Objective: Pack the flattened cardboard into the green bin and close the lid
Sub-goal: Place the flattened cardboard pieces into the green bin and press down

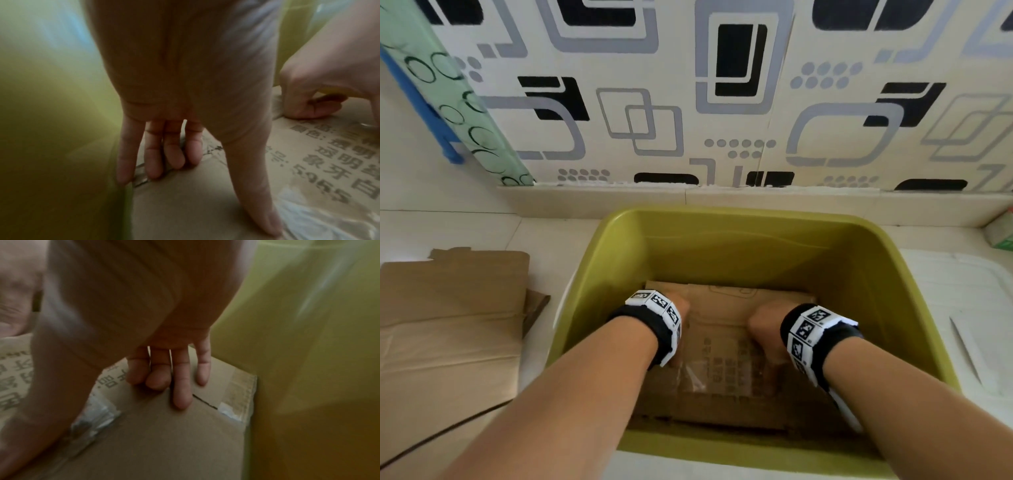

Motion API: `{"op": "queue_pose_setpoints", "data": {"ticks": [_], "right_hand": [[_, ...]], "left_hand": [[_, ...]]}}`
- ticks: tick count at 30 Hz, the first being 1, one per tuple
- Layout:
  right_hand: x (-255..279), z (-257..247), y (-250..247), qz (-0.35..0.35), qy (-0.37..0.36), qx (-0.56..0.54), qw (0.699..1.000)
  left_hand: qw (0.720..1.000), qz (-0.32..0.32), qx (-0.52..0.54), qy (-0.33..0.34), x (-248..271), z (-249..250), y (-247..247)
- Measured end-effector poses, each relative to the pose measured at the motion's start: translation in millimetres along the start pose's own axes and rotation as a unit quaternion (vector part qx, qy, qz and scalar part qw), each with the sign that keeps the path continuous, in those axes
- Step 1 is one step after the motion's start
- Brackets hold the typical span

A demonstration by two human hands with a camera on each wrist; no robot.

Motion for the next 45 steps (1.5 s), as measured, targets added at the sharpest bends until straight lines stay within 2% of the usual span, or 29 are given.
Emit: {"op": "queue_pose_setpoints", "data": {"ticks": [2, 7, 10, 13, 16, 18, 19, 23, 26, 28, 31, 33, 35, 38, 41, 45], "right_hand": [[-2.3, -2.8, -1.1, 0.002, -0.015, 0.006, 1.0], [-9.5, 2.0, 2.1, 0.024, -0.002, 0.017, 1.0], [-11.8, 2.1, 6.2, 0.028, 0.011, 0.004, 1.0], [-11.3, 4.6, 6.1, 0.048, 0.044, -0.025, 0.998], [1.8, 3.3, -10.3, 0.055, 0.054, -0.059, 0.995], [15.7, 5.1, -29.2, 0.104, 0.051, -0.107, 0.987], [22.2, 6.6, -38.9, 0.136, 0.05, -0.131, 0.981], [51.0, 0.7, -79.1, 0.261, 0.034, -0.241, 0.934], [75.2, -13.2, -118.9, 0.356, -0.003, -0.348, 0.867], [89.9, -28.7, -147.3, 0.414, -0.019, -0.393, 0.821], [109.0, -66.8, -193.7, 0.462, -0.039, -0.43, 0.775], [116.7, -98.5, -223.3, 0.482, -0.062, -0.449, 0.749], [117.8, -131.3, -247.3, 0.485, -0.078, -0.459, 0.74], [96.4, -182.8, -276.2, 0.428, -0.084, -0.458, 0.775], [59.5, -225.1, -286.1, 0.377, -0.073, -0.472, 0.794], [1.8, -264.0, -277.3, 0.352, -0.031, -0.554, 0.754]], "left_hand": [[0.999, -0.029, -0.027, -0.02, -5.7, 0.7, 1.5], [1.0, 0.004, 0.003, -0.024, 1.4, 2.2, -1.8], [0.999, -0.004, -0.002, -0.044, 4.6, 0.1, 3.0], [0.995, 0.047, 0.084, -0.022, 15.2, -1.4, -4.4], [0.979, 0.091, 0.183, -0.026, 32.9, -6.3, -22.4], [0.943, 0.123, 0.308, -0.021, 46.7, -12.7, -37.5], [0.913, 0.141, 0.383, -0.012, 56.8, -17.0, -46.6], [0.753, 0.235, 0.614, 0.034, 108.5, -43.4, -79.2], [0.639, 0.306, 0.706, 0.027, 150.6, -82.0, -94.9], [0.583, 0.341, 0.737, 0.016, 178.3, -113.9, -98.7], [0.515, 0.395, 0.76, -0.031, 223.7, -175.0, -92.3], [0.498, 0.42, 0.755, -0.073, 253.0, -218.1, -80.1], [0.502, 0.424, 0.745, -0.116, 272.8, -257.5, -62.6], [0.524, 0.402, 0.728, -0.181, 288.9, -313.9, -20.1], [0.527, 0.364, 0.729, -0.242, 279.4, -350.1, 32.6], [0.508, 0.316, 0.755, -0.268, 250.0, -362.1, 94.9]]}}
Point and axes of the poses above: each hand's wrist, its own x-axis away from the middle knuckle, its own y-axis out of the palm, z = x × y, the point moved 1 cm from there along -x, towards the middle knuckle, and after that the axes turned 1 degree about x, right-handed, at the moved point
